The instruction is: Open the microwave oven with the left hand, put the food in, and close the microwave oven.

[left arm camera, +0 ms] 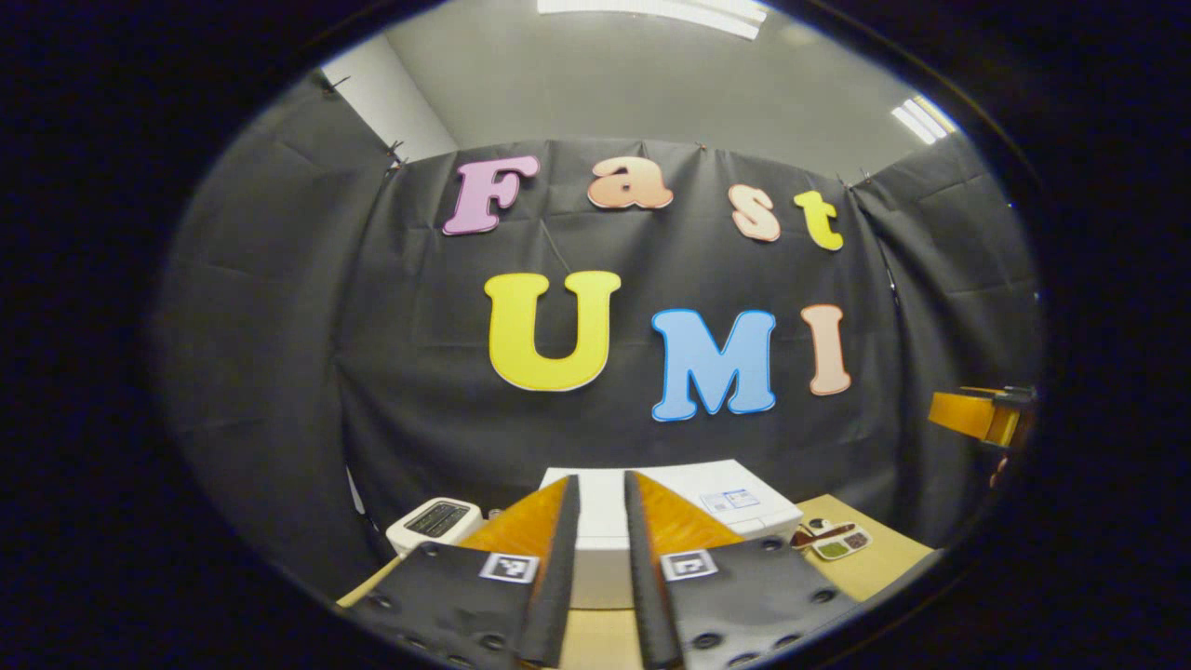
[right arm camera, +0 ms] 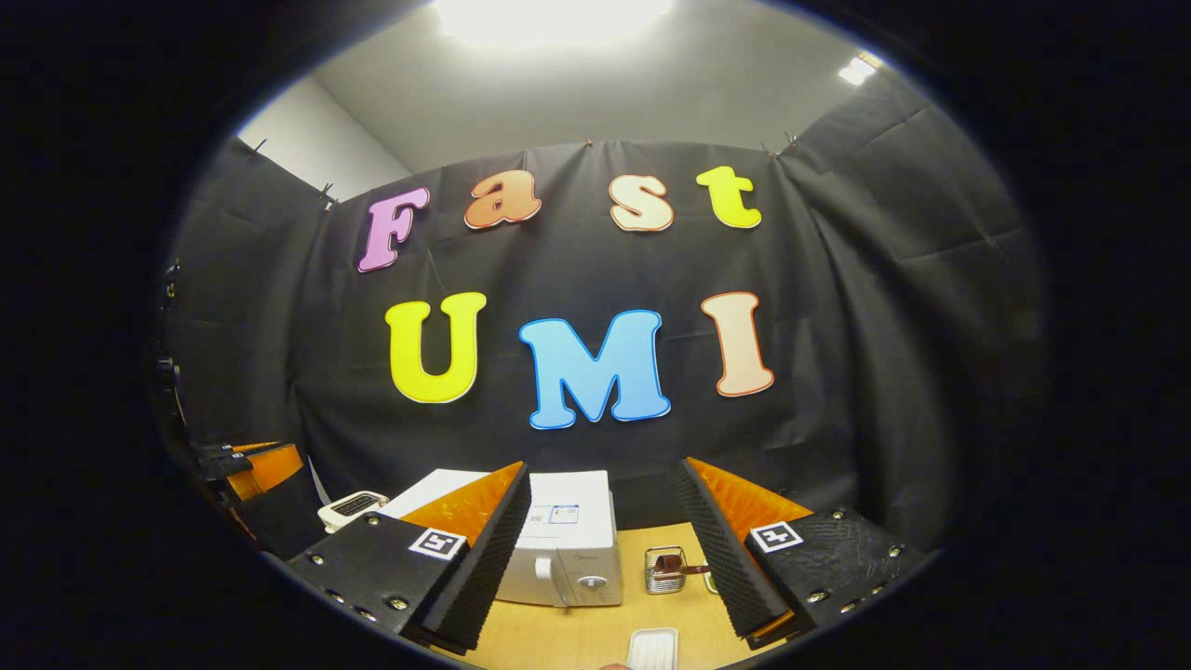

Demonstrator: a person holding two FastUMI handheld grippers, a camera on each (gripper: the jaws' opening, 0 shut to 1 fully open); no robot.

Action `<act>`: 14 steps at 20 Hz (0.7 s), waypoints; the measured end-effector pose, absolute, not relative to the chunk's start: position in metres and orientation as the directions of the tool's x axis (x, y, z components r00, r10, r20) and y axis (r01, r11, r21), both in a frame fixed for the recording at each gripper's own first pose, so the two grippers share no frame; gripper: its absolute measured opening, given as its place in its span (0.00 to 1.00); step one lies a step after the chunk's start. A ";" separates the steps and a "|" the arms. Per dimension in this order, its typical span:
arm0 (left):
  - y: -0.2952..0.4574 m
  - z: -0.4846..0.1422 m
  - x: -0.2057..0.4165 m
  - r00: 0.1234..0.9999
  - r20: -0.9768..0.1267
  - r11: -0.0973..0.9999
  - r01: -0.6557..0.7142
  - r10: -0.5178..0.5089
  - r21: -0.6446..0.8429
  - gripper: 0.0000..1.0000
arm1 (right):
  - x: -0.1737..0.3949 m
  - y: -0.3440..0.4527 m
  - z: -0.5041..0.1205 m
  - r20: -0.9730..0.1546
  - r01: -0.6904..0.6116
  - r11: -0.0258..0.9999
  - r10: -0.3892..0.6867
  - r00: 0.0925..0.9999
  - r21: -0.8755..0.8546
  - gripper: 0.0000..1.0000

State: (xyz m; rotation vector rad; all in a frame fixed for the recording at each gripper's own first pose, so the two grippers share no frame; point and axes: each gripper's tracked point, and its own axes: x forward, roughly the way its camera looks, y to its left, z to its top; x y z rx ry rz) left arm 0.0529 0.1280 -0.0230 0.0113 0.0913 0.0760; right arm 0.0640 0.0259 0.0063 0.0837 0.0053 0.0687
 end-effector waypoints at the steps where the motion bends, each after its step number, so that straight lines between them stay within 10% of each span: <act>1: 0.125 -0.010 0.033 0.996 -0.070 0.999 -0.047 0.047 0.011 0.72 | 0.057 0.031 0.014 0.005 -0.063 0.995 0.063 0.998 0.077 0.95; 2: 0.126 -0.002 0.035 0.999 -0.042 0.999 -0.030 0.031 0.018 1.00 | 0.049 0.037 0.024 0.021 -0.058 0.996 0.056 0.998 0.072 0.95; 14: 0.157 0.034 -0.038 1.000 0.029 1.000 0.012 -0.011 -0.010 0.97 | -0.017 0.092 0.041 0.058 -0.043 0.998 0.040 0.998 0.048 0.95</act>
